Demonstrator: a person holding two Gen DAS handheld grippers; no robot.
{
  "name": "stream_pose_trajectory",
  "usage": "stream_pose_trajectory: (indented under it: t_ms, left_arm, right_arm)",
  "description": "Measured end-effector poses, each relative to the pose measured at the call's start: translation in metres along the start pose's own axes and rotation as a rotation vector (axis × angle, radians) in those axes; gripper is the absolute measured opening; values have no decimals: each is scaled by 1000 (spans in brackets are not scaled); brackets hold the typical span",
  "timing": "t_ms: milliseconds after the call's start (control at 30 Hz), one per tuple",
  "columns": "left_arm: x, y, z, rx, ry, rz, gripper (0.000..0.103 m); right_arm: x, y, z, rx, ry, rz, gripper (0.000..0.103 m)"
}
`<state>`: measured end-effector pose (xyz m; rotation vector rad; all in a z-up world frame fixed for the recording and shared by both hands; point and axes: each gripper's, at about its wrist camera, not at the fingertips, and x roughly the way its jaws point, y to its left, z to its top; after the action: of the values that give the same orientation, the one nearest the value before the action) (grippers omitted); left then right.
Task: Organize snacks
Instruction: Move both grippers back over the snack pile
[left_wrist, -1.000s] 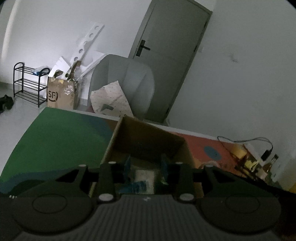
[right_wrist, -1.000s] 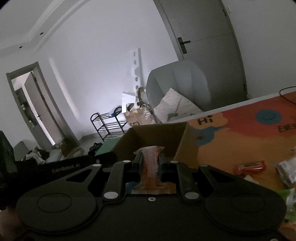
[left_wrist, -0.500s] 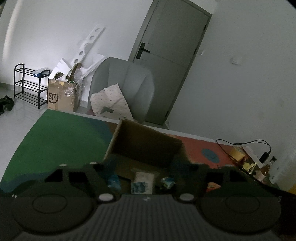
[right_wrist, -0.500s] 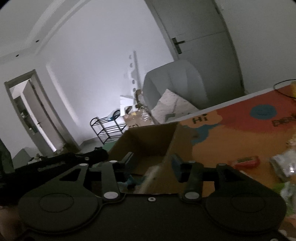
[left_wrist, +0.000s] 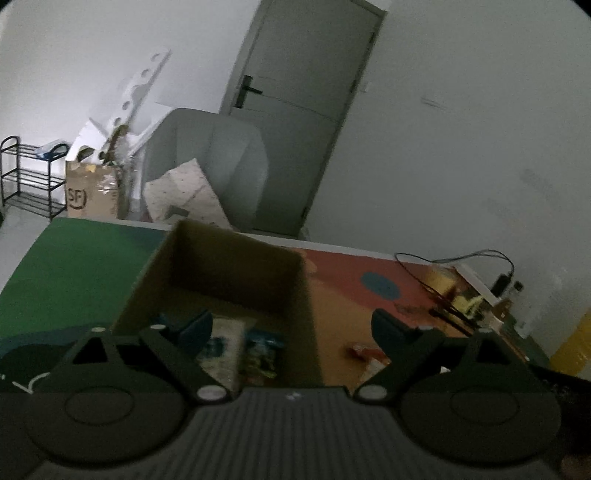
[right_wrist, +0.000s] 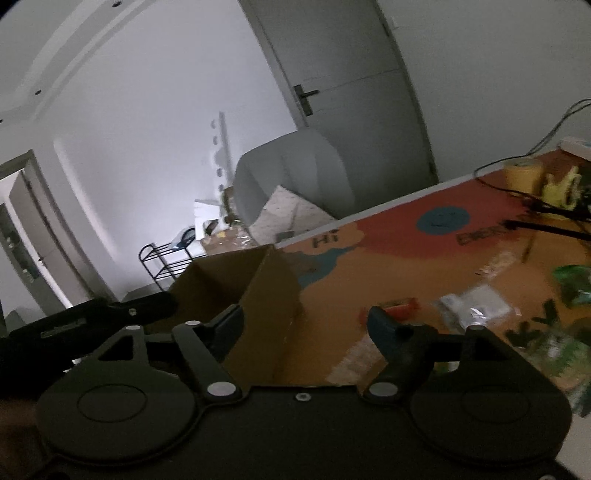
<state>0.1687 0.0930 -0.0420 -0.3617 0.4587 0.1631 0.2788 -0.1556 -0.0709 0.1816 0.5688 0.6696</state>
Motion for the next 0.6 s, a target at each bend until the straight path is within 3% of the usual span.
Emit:
stream_pose_trajectory:
  t_ms: [333, 600]
  left_arm:
    - [-8, -34, -7, 43, -12, -76, 93]
    - [0, -63, -17, 104, 26, -141, 93]
  right_arm:
    - [-31, -29, 2, 13, -23, -97, 80]
    - [-40, -43, -13, 57, -53, -187, 85]
